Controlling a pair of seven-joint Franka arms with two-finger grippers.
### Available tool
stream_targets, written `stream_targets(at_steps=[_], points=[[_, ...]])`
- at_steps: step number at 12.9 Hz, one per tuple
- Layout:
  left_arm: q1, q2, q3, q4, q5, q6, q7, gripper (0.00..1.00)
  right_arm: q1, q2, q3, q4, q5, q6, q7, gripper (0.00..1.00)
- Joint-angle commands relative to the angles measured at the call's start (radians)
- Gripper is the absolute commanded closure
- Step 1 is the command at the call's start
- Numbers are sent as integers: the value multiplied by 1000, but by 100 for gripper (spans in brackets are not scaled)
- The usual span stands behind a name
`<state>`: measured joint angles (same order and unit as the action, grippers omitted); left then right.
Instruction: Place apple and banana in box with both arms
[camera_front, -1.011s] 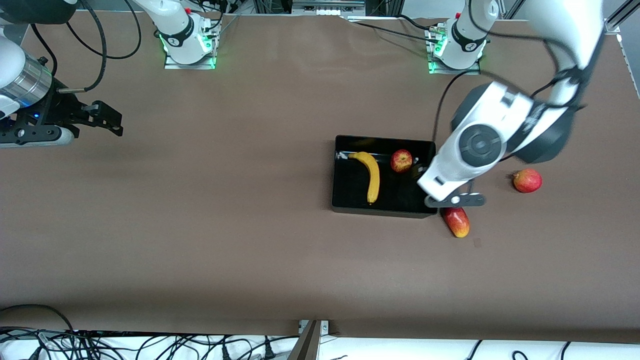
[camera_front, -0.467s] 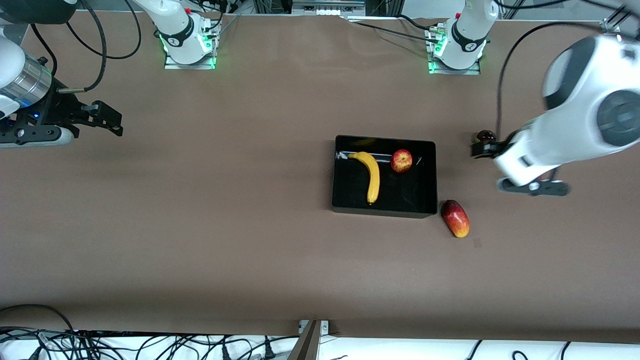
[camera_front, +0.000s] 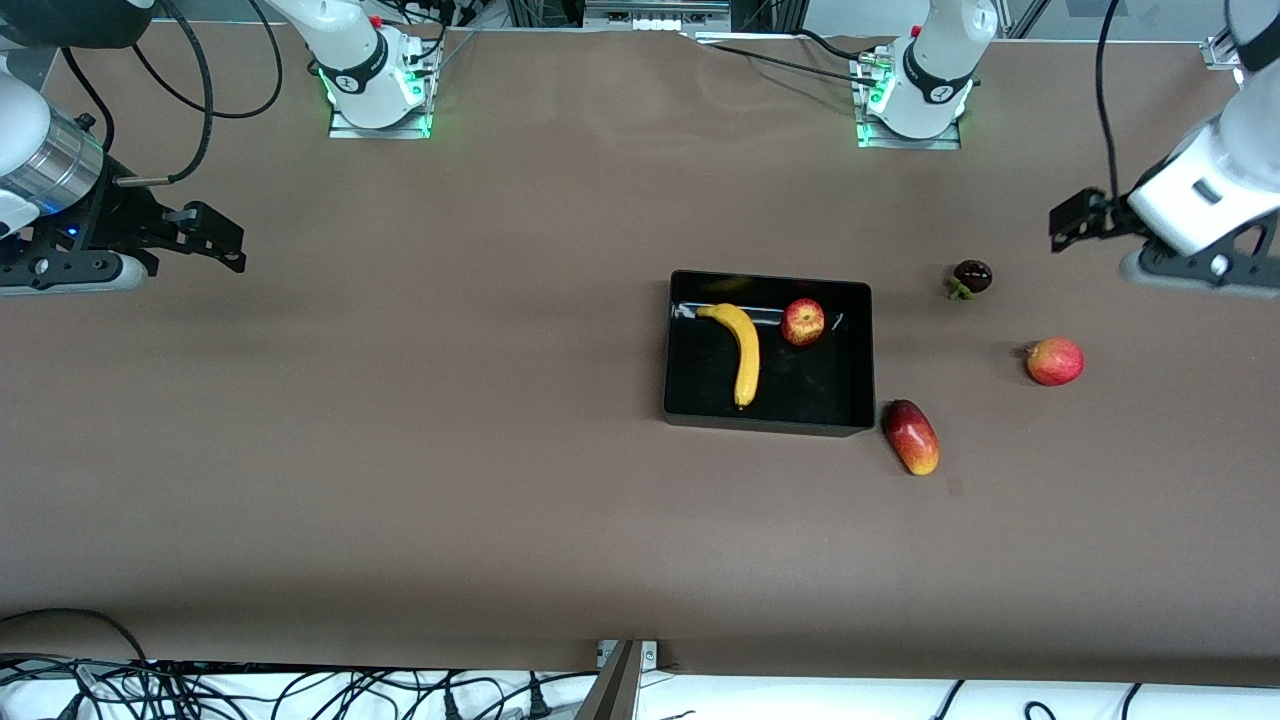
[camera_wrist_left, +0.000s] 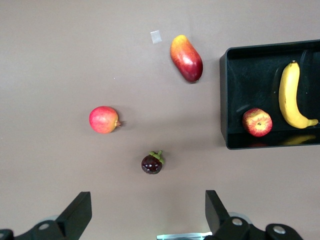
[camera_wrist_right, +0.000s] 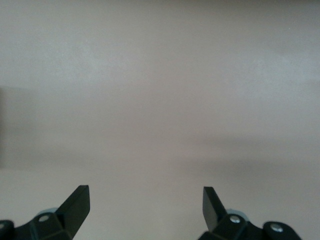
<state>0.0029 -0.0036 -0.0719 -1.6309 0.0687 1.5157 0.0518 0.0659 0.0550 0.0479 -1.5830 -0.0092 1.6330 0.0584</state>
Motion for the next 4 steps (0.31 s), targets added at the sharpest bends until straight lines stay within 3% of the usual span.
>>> stream_targets(at_steps=[1,4], points=[[-17,-47,20,-64,-23,49,13,0,-12,0,9,11,6,-2,1,0],[-17,-47,20,-64,-36,49,11,0,-12,0,9,11,6,-2,1,0]])
